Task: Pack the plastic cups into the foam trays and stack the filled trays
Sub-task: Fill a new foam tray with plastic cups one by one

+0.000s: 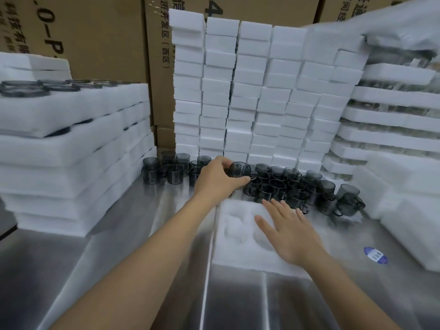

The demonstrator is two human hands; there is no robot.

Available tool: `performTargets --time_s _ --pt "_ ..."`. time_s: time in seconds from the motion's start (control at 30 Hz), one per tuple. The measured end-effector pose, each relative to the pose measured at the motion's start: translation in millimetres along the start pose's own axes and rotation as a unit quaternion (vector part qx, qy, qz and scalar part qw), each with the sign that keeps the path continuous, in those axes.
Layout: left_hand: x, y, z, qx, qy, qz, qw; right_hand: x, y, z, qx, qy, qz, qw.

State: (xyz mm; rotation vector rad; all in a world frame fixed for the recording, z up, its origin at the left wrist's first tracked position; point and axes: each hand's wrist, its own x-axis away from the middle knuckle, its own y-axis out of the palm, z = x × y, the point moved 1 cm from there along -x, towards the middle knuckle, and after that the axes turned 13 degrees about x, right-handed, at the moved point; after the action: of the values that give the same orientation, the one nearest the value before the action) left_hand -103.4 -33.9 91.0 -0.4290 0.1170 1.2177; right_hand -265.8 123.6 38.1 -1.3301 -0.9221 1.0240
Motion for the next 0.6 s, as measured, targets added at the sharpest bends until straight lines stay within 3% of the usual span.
performTargets --time_s 0.1,0.2,0.33,0.43,0.6 --pt "40.5 -3.5 -1.4 0.099 0.036 -0.011 0.994 3.6 -2.6 -1.2 0.008 -0.001 -0.001 1.000" --pt "87.4 -4.1 -19.9 0.096 0.132 0.020 0.986 8.2 -5.5 -5.9 -0.015 0.014 0.040 0.999" --pt "109.2 -6.0 -33.7 -0.019 0.255 0.057 0.965 24.0 -2.6 -8.2 -0.111 0.068 0.247 0.960" --pt "107.7 -3.4 -30.6 -0.023 0.261 0.040 0.964 31.6 0.4 -10.2 -0.109 0.005 0.367 0.924" --pt "112.4 0.2 -31.7 -0.015 0.271 0.028 0.962 30.0 1.1 -8.3 -0.079 -0.065 0.396 0.913"
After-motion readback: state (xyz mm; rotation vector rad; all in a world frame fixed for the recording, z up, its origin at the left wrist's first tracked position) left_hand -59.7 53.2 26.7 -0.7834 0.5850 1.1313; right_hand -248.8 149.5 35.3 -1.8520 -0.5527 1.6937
